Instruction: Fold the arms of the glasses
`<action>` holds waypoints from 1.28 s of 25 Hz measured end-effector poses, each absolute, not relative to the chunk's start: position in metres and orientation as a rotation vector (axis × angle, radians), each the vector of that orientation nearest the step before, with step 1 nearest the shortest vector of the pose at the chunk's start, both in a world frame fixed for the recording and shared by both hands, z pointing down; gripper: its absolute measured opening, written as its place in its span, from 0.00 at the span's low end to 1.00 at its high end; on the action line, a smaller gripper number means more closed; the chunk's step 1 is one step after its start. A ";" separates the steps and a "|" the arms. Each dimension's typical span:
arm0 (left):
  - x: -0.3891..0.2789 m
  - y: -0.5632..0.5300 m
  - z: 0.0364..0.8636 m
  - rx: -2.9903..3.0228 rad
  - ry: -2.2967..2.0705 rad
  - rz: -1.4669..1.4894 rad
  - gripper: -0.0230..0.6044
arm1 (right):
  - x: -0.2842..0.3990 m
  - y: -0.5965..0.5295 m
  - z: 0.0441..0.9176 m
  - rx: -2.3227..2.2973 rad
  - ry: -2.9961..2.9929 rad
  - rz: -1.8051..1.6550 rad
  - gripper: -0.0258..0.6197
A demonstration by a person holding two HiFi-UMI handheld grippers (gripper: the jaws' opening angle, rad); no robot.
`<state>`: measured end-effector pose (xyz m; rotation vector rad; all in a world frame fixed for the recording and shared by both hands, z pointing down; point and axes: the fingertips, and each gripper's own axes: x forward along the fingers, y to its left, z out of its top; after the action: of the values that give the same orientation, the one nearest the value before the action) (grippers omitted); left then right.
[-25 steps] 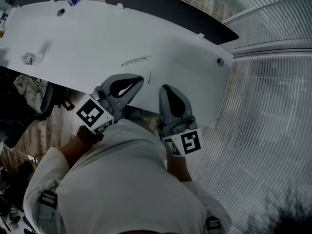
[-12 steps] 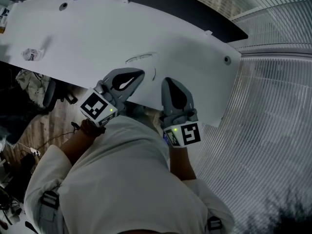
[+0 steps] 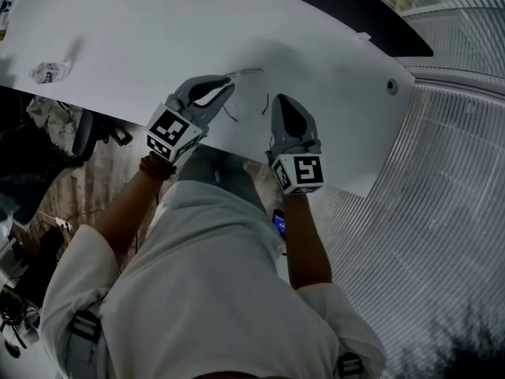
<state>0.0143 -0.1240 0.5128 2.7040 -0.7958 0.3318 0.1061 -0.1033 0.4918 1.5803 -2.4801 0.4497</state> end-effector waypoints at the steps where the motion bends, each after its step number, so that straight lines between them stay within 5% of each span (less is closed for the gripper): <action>1: 0.012 -0.127 0.525 2.702 -0.800 0.365 0.11 | 0.108 -0.105 0.507 1.571 -2.455 0.473 0.05; 13: -0.001 -0.150 0.666 2.641 -0.784 0.801 0.18 | 0.117 -0.118 0.659 1.442 -2.189 0.751 0.22; 32: 0.007 -0.144 0.714 2.612 -0.696 0.871 0.11 | 0.076 -0.113 0.718 1.319 -2.126 0.869 0.22</action>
<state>0.0075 -0.1441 0.7141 2.6125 -0.6961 0.8706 0.0764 -0.1130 0.7180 1.3187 -2.1257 0.8689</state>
